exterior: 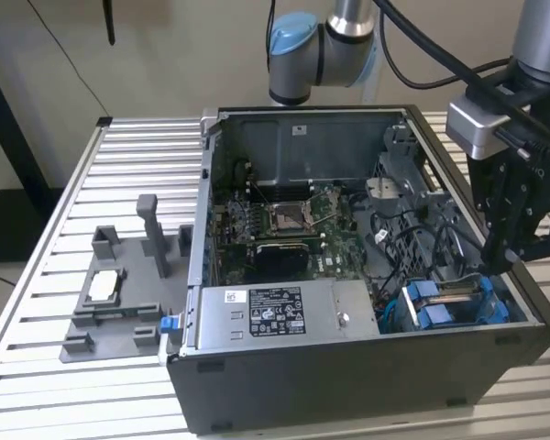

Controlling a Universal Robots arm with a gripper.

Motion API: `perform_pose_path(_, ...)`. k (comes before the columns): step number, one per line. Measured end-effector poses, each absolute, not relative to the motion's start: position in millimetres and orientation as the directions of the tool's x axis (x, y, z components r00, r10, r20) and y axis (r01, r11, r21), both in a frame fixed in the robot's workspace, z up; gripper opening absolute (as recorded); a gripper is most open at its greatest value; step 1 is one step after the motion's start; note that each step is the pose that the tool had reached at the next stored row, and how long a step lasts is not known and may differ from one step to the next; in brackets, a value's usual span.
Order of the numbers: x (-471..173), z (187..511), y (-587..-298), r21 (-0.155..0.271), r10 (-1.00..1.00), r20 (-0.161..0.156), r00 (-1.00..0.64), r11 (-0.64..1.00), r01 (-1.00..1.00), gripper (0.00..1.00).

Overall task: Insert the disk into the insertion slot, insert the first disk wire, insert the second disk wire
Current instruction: 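Insert the first disk wire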

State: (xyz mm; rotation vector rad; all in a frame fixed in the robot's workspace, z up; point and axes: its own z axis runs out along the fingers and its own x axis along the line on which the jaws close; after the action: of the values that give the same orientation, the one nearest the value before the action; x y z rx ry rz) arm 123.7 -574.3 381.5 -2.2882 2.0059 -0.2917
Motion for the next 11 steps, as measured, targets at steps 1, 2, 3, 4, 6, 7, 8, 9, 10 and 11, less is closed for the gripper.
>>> perform_pose_path(1, 124.2, 381.4, -574.5, -0.185, -0.988, 0.095, 0.122, -0.138, -0.973, 0.19)
perform_pose_path(2, 124.6, 381.3, -574.6, -0.182, -0.987, 0.104, 0.123, -0.14, -0.973, 0.19)
perform_pose_path(3, 124.6, 381.2, -574.6, -0.18, -0.986, 0.11, 0.123, -0.141, -0.974, 0.19)
perform_pose_path(4, 124.6, 380.9, -574.6, -0.179, -0.986, 0.114, 0.123, -0.142, -0.974, 0.19)
perform_pose_path(6, 124.9, 380.7, -574.6, -0.174, -0.984, 0.127, 0.123, -0.144, -0.974, 0.19)
perform_pose_path(7, 125.2, 380.3, -574.6, -0.173, -0.983, 0.132, 0.123, -0.145, -0.974, 0.19)
perform_pose_path(8, 125.6, 379.5, -574.6, -0.171, -0.983, 0.134, 0.124, -0.146, -0.975, 0.19)
perform_pose_path(9, 125.9, 378.2, -574.6, -0.169, -0.983, 0.134, 0.123, -0.145, -0.975, 0.19)
perform_pose_path(10, 125.9, 377.3, -574.6, -0.167, -0.983, 0.134, 0.122, -0.144, -0.975, 0.19)
perform_pose_path(11, 125.9, 376.8, -574.6, -0.167, -0.984, 0.131, 0.121, -0.142, -0.976, 0.19)
